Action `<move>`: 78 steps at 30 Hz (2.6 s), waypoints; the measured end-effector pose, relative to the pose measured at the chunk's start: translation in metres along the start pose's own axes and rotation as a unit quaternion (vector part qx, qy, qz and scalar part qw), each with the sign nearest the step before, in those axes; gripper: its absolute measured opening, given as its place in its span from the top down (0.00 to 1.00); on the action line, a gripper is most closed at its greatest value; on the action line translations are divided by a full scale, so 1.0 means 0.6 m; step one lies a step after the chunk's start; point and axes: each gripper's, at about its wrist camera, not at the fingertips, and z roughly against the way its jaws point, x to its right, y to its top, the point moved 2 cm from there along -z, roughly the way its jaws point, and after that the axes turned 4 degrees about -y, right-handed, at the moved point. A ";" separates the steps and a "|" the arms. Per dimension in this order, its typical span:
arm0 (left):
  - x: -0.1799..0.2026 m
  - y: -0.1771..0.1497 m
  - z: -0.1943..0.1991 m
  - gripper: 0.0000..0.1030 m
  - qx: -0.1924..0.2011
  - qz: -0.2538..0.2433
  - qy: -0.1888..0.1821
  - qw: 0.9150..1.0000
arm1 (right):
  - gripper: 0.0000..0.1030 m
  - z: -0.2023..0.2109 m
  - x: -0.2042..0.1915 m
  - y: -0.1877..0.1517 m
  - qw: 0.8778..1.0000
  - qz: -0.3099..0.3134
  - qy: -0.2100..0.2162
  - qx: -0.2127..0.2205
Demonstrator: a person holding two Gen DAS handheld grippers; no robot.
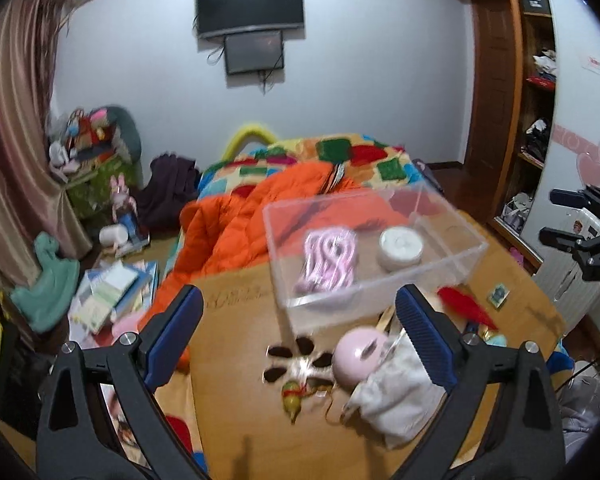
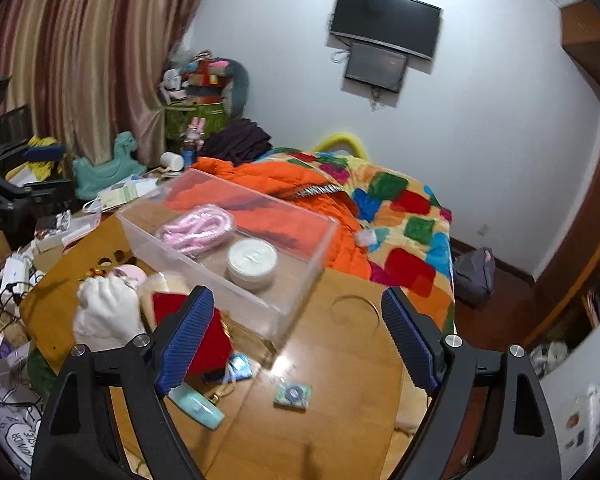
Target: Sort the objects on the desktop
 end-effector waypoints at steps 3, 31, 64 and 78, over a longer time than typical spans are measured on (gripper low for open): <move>-0.014 -0.039 -0.019 0.05 -0.022 0.005 0.010 1.000 | 0.19 -0.018 0.017 -0.034 1.000 -0.013 -0.021 -0.017; -0.027 -0.170 -0.129 0.67 -0.094 0.008 -0.010 0.996 | 0.49 -0.155 -0.002 -0.174 0.993 -0.031 0.021 -0.115; -0.026 -0.071 -0.035 0.79 0.022 0.031 -0.020 0.999 | 0.70 -0.089 0.010 -0.090 0.996 -0.062 0.043 -0.051; -0.024 -0.001 -0.055 0.84 0.058 0.034 -0.047 0.997 | 0.70 -0.082 -0.005 -0.008 0.996 -0.052 0.068 -0.003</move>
